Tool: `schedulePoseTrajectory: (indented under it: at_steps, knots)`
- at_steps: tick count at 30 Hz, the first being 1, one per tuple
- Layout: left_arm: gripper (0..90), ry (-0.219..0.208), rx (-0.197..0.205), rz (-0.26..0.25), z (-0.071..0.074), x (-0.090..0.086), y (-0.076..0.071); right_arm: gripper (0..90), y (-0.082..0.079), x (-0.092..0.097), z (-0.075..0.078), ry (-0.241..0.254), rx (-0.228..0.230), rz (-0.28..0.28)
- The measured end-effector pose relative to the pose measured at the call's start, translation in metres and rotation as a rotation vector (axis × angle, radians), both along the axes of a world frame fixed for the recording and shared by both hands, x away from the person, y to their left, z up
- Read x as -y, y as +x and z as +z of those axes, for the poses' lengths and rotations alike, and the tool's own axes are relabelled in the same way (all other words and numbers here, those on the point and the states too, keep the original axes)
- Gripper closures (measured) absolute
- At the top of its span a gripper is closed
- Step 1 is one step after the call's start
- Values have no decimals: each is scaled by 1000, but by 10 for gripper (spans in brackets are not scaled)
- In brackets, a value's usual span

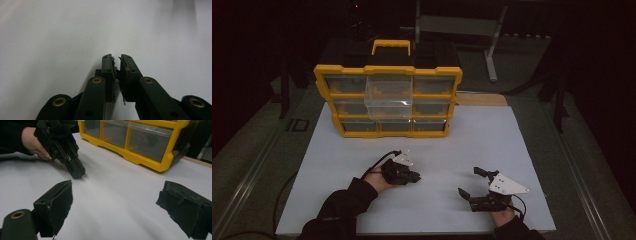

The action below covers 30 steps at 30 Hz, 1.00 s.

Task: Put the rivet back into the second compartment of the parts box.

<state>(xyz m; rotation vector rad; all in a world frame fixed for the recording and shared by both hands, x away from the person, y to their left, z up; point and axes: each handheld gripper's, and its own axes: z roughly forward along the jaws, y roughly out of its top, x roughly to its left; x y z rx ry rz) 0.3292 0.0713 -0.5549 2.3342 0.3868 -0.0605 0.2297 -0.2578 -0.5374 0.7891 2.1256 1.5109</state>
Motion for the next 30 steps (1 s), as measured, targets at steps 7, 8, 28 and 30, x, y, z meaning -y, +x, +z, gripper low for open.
schedulePoseTrajectory:
  at_steps: [7, 8, 28, 30]
  knots:
    - [812, -13, 5, -8, 13, -1, -3, 106, 0, 0, 0, 1, 2, -2]
    - [812, -17, 5, -9, 15, -2, -4, 106, 0, 0, 1, 2, 2, -2]
    - [813, -102, 63, -11, 76, -20, -10, 106, -1, 0, 1, 0, 6, -4]
    - [813, -119, 64, -12, 82, -21, -11, 106, -1, 0, 1, 0, 5, -3]
